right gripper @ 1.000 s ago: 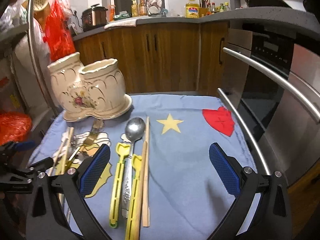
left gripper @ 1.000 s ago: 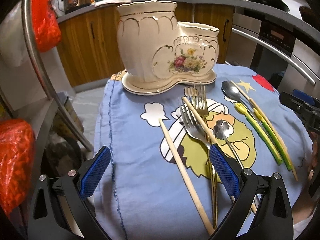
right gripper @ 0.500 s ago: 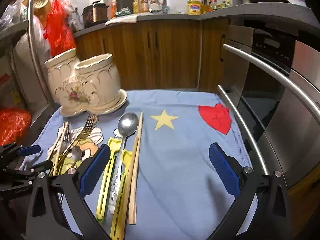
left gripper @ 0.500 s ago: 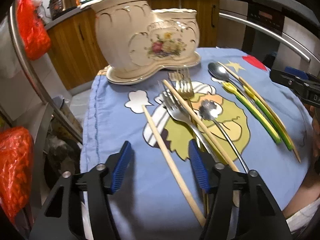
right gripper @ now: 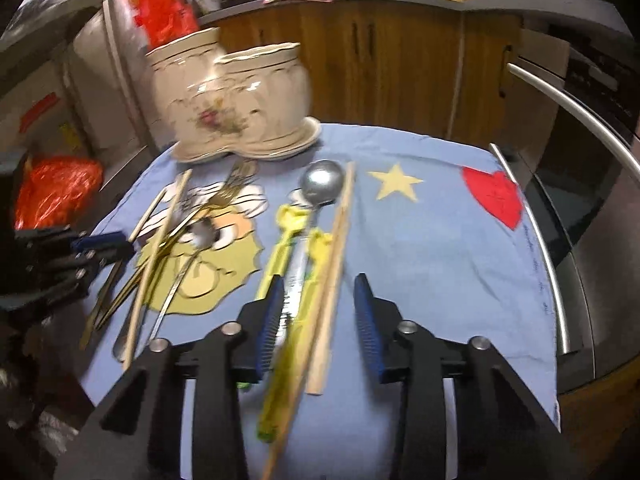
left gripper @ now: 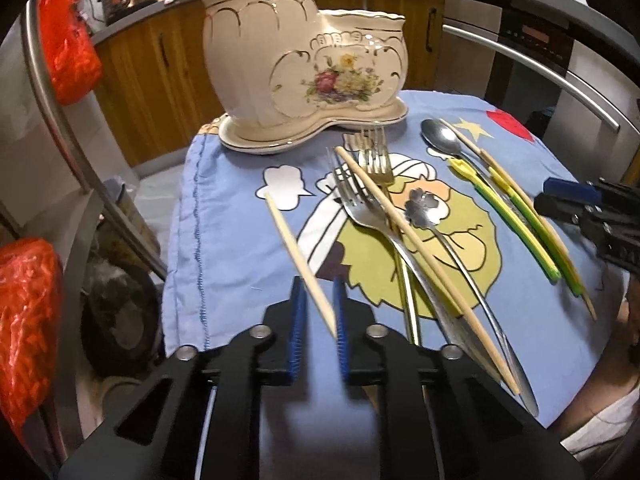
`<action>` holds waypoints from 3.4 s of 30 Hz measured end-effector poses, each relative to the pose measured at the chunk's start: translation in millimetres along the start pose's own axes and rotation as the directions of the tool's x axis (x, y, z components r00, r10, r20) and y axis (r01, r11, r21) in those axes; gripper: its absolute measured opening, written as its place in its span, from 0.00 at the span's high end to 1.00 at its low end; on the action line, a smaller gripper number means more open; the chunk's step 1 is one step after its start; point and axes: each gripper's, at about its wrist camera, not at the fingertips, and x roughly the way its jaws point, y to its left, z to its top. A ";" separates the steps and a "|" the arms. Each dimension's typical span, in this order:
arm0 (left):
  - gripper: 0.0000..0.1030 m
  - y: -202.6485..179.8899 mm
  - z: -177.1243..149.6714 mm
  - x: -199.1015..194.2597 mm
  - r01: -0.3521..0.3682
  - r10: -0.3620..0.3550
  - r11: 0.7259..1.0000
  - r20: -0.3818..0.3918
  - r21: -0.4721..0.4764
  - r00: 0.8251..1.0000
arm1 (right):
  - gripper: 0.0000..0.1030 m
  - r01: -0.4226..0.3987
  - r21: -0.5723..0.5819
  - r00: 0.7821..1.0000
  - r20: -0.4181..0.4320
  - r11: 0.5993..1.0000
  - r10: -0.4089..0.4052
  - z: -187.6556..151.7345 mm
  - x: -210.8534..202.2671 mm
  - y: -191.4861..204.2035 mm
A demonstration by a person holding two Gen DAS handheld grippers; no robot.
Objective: Organize utensils
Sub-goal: 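Close the left tool on a wooden chopstick while the right tool grasps another chopstick, then lift both chopsticks and carry them over the ceramic holder's pots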
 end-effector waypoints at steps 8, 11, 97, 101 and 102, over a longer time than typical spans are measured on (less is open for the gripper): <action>0.92 0.9 0.6 -0.2 -0.002 0.002 1.000 0.006 0.003 1.000 | 0.86 0.045 0.003 0.999 -0.003 0.999 -0.045 3.3 4.0 -1.9; 0.93 0.0 1.0 -0.6 0.015 -0.015 1.000 0.006 0.002 1.000 | 0.89 0.037 0.009 0.999 -0.018 0.999 -0.037 3.2 8.3 -3.0; 0.94 81.8 197.8 -7.7 0.166 -0.072 0.980 0.592 -0.106 0.803 | 0.95 -0.201 0.116 0.841 0.530 0.973 0.111 228.7 69.0 6.3; 0.94 84.9 187.3 -14.0 0.180 -0.078 0.977 0.586 -0.117 0.806 | 0.95 -0.209 0.110 0.848 0.516 0.972 0.124 215.2 60.5 4.6; 0.94 85.1 184.4 -15.8 0.179 -0.075 0.976 0.584 -0.121 0.808 | 0.95 -0.212 0.110 0.849 0.513 0.971 0.127 211.1 57.8 4.3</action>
